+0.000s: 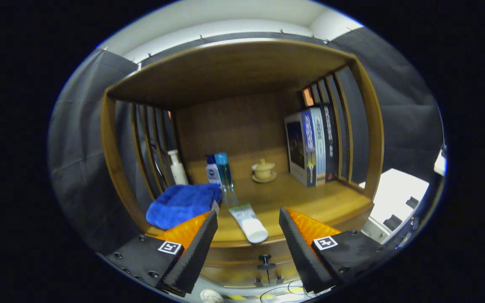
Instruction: Pull open the drawer, take out the items inside it, and place them on the countertop above the cabinet.
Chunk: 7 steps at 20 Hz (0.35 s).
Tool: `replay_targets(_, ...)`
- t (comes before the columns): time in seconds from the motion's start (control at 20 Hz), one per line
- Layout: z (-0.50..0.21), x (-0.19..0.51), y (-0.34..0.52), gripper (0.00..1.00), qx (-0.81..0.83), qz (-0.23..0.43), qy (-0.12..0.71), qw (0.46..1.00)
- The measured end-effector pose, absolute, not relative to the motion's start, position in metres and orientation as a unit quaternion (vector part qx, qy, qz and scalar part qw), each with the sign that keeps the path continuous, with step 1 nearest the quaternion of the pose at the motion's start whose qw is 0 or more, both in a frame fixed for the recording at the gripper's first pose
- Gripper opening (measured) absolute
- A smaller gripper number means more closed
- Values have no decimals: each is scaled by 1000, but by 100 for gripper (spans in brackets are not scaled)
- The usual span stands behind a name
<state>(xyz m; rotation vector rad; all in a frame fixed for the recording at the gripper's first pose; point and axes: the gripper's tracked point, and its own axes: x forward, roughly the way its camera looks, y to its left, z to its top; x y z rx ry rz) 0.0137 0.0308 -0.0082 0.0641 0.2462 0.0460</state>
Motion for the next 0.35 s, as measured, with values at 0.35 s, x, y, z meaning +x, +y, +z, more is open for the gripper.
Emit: replay_targets(0.35,56,18,80,98,-40,50,53,997)
